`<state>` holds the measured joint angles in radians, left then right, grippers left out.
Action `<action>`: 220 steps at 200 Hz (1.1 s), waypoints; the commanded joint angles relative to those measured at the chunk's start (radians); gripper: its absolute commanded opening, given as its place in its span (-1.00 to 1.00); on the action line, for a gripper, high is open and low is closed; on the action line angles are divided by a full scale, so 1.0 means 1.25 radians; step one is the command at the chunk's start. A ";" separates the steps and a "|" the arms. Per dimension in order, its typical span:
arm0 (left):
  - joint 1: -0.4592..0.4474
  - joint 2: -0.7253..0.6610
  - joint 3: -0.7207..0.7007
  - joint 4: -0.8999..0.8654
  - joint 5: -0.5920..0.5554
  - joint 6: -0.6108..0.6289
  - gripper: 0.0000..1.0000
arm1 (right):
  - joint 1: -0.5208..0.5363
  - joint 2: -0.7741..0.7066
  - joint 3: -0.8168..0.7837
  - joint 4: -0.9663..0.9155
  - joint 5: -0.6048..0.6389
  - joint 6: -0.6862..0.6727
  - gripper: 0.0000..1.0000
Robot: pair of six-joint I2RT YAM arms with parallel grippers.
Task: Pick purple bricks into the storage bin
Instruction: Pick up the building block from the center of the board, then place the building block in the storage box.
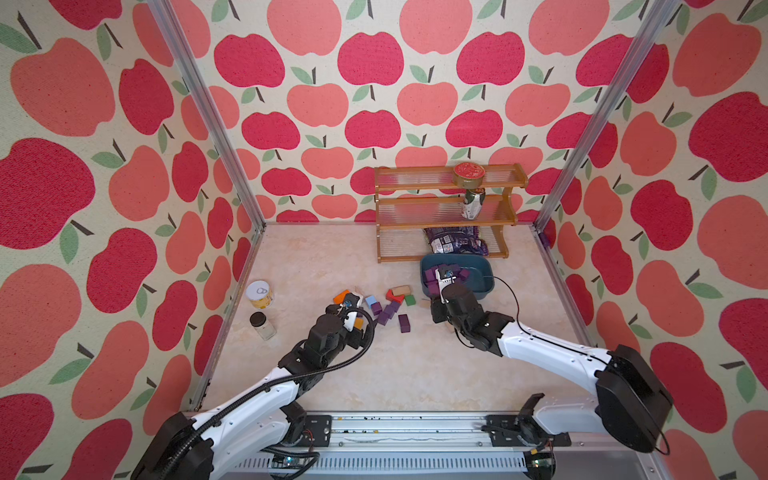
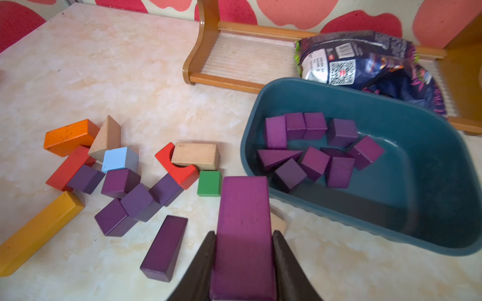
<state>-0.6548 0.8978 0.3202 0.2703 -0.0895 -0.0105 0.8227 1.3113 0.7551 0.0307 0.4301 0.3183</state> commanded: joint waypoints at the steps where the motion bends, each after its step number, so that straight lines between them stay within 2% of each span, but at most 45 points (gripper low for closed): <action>1: 0.004 0.005 0.020 -0.003 -0.011 -0.014 0.99 | -0.039 -0.038 0.026 -0.049 0.026 -0.055 -0.32; 40: 0.004 0.012 0.022 -0.001 -0.012 -0.015 0.99 | -0.116 -0.070 0.033 -0.075 -0.008 -0.079 -0.30; 72: 0.004 0.018 0.023 -0.002 -0.017 -0.015 0.99 | -0.194 -0.046 0.063 -0.091 -0.065 -0.092 -0.27; 136: 0.004 0.027 0.018 0.008 -0.028 -0.010 0.99 | -0.311 0.095 0.191 -0.146 -0.166 -0.062 -0.28; 220: 0.006 0.044 0.014 0.021 -0.047 0.002 0.99 | -0.371 0.297 0.344 -0.212 -0.165 -0.054 -0.36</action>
<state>-0.6521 0.9501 0.3229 0.2749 -0.1268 -0.0097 0.3771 1.6279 1.1114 -0.1802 0.2344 0.2367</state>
